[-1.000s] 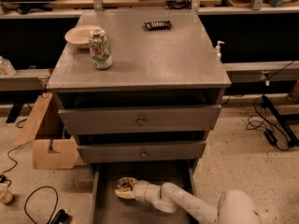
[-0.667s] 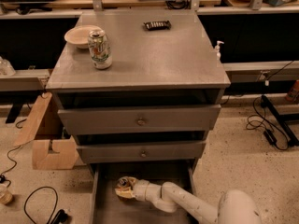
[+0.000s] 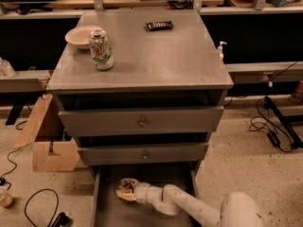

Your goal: Place orange can into bottom drawer

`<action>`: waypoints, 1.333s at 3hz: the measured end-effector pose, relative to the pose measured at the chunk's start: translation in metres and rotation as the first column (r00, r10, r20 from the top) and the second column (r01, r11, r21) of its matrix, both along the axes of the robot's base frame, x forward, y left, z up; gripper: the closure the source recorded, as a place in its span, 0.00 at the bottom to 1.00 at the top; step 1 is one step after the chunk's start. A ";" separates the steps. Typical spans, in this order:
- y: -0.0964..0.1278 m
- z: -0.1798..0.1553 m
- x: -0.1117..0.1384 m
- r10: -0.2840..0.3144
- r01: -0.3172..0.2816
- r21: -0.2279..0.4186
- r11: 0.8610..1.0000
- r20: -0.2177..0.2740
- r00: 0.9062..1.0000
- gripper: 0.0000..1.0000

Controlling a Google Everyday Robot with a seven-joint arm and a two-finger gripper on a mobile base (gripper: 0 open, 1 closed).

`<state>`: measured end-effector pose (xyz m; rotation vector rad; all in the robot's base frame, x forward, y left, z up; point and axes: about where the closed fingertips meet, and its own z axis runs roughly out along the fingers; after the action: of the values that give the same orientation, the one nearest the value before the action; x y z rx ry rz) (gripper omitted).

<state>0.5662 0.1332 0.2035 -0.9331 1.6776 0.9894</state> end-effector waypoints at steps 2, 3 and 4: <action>0.003 0.001 -0.001 0.004 -0.004 0.003 1.000 -0.001 1.000 0.00; 0.003 0.001 -0.001 0.004 -0.004 0.003 1.000 -0.001 1.000 0.00; -0.017 0.013 -0.018 0.005 -0.005 0.002 1.000 0.019 1.000 0.00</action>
Offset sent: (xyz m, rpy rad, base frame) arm -0.0005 0.0015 0.0002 0.0013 0.0004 0.0020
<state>0.5483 0.1162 0.2168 -0.9436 1.6590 0.9823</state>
